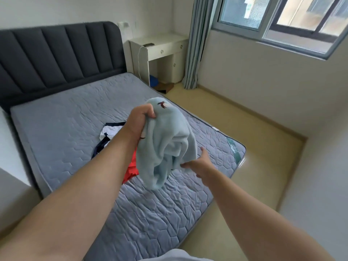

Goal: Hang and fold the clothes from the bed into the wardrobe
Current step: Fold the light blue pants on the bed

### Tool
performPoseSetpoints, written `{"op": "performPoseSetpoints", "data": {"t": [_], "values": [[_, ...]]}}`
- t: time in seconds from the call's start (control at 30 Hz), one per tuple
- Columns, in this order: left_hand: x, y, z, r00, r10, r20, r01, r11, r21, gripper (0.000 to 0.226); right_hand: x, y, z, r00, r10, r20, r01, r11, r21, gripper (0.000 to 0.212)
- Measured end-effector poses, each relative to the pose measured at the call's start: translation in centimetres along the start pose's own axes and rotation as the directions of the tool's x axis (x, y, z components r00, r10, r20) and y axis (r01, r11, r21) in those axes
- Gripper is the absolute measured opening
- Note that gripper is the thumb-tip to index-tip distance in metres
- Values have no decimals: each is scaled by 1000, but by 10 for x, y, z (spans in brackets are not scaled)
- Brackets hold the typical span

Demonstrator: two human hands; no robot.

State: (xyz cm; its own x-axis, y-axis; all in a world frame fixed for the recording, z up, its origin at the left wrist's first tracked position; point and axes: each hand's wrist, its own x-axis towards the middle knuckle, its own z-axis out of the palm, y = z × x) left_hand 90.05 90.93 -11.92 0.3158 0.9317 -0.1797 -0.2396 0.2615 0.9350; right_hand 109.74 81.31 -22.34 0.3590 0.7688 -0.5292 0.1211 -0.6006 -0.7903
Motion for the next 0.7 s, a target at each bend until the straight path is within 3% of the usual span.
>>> {"op": "performPoseSetpoints", "data": {"t": [0.07, 0.1, 0.2, 0.23, 0.33, 0.43, 0.57, 0.7], "values": [[-3, 12, 4, 999, 47, -15, -47, 998, -30, 14, -2, -6, 5, 997, -65, 33, 64, 998, 26, 113], [-5, 17, 5, 998, 59, -18, -59, 998, -38, 13, 0, -8, 8, 995, -89, 40, 87, 995, 44, 100], [-5, 22, 3, 998, 67, -8, -68, 995, -70, 17, 2, -24, 15, 994, -109, 0, 109, 993, 32, 20], [-3, 21, -1, 998, 64, -9, -65, 993, -101, 18, 3, -29, 15, 995, -92, -31, 93, 995, 22, 10], [8, 15, -22, 998, 44, -46, -51, 984, -168, 21, 10, -35, 8, 987, -87, -137, 85, 996, -19, 23], [18, 5, -47, 996, 8, -86, -20, 990, -139, 22, 12, -46, 2, 931, -228, -285, 198, 971, -130, 22], [23, -13, -68, 964, -208, -165, 192, 975, -109, 48, 10, -69, 3, 841, -391, -373, 371, 920, -126, 22], [20, -23, -75, 934, -321, -155, 316, 947, -57, 23, 5, -89, 4, 753, -484, -445, 425, 875, -233, 32]]}}
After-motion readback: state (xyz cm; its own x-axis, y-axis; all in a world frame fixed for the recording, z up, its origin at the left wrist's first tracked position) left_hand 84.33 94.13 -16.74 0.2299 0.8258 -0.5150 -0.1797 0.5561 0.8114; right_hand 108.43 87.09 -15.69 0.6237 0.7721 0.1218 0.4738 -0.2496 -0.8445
